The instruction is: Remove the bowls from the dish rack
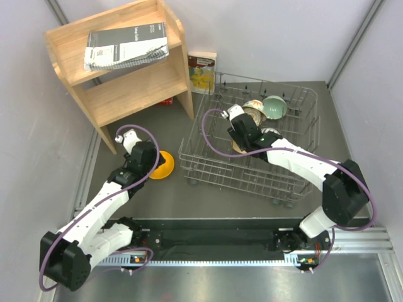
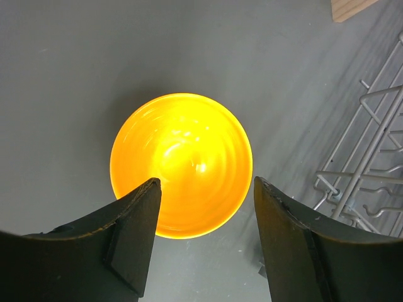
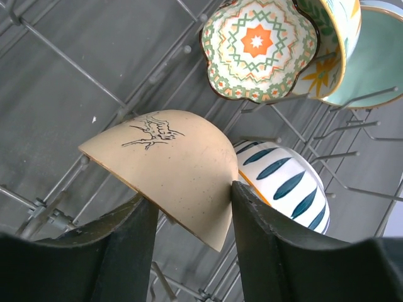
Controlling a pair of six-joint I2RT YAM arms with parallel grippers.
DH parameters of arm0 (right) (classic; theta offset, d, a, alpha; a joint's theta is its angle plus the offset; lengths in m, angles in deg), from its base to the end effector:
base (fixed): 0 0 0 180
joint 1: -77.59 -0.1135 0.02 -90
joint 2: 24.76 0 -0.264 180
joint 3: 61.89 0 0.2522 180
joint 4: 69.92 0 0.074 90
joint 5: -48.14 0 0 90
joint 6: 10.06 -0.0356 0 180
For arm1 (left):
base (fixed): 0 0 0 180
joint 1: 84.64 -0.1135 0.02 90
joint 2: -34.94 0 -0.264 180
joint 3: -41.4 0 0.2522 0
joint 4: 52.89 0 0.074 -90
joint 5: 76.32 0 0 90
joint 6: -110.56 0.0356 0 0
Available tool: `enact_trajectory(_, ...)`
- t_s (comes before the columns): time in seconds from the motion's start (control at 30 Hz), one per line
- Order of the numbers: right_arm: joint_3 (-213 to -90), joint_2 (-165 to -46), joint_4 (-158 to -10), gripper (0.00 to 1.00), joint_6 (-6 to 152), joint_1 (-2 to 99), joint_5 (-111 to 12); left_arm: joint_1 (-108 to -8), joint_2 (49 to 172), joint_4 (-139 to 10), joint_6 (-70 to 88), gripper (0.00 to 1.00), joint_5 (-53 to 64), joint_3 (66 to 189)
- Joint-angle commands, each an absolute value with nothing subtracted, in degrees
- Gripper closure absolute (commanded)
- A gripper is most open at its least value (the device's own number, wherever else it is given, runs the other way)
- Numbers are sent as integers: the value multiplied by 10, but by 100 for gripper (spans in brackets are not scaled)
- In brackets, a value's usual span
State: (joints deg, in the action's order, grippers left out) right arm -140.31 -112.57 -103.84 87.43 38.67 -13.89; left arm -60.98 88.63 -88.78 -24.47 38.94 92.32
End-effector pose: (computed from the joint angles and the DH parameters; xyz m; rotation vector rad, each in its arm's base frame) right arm 0.2715 0.1978 0.2638 -0.6562 2.1370 -0.2730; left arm 0.1879 -0.0657 0.2477 -0.6304 2.0839 -0.1865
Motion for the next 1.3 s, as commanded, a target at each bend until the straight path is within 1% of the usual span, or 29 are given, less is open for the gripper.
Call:
enact_trajectory(0.0,-1398,-1089,-985,100,865,398,-78,-611,894,-856,-241,35,384,921)
enact_trajectory(0.17,-1399,-1062,-979,100,878,387,-46,-611,895,-856,-241,34,383,921)
enact_trajectory(0.33,-1401,-1038,-968,100,886,385,-57,-611,895,-855,-241,35,382,919)
enact_trajectory(0.47,-1400,-1050,-961,100,886,386,-61,-611,895,-854,-241,35,381,917)
enact_trajectory(0.5,-1405,-1057,-970,97,885,386,-70,-611,893,-855,-241,35,380,919)
enact_trajectory(0.53,-1409,-1068,-984,85,883,385,-76,-611,893,-858,-239,35,382,918)
enact_trajectory(0.57,-1411,-1070,-987,55,881,386,-77,-611,888,-860,-238,35,384,917)
enact_trajectory(0.6,-1410,-1071,-987,50,878,385,-83,-611,887,-861,-237,35,386,916)
enact_trajectory(0.63,-1408,-1070,-981,42,875,386,-82,-611,886,-863,-236,35,387,916)
enact_trajectory(0.67,-1403,-1069,-978,27,872,386,-82,-611,882,-863,-236,34,388,915)
enact_trajectory(0.73,-1402,-1069,-975,27,869,386,-80,-611,882,-862,-235,34,388,915)
enact_trajectory(0.77,-1403,-1070,-975,32,869,386,-81,-611,882,-859,-235,34,387,915)
enact_trajectory(0.8,-1404,-1071,-975,34,870,386,-78,-611,883,-859,-235,34,387,916)
enact_trajectory(0.83,-1405,-1074,-975,40,870,386,-78,-612,883,-859,-235,34,387,916)
enact_trajectory(0.87,-1406,-1075,-974,80,871,386,-77,-611,886,-858,-235,34,386,917)
enact_trajectory(0.9,-1406,-1074,-973,96,870,386,-73,-611,887,-858,-235,34,386,918)
enact_trajectory(0.93,-1405,-1075,-970,100,866,387,-74,-611,887,-859,-236,35,386,919)
enact_trajectory(1.27,-1389,-1062,-967,100,870,389,-88,-611,882,-859,-236,35,387,913)
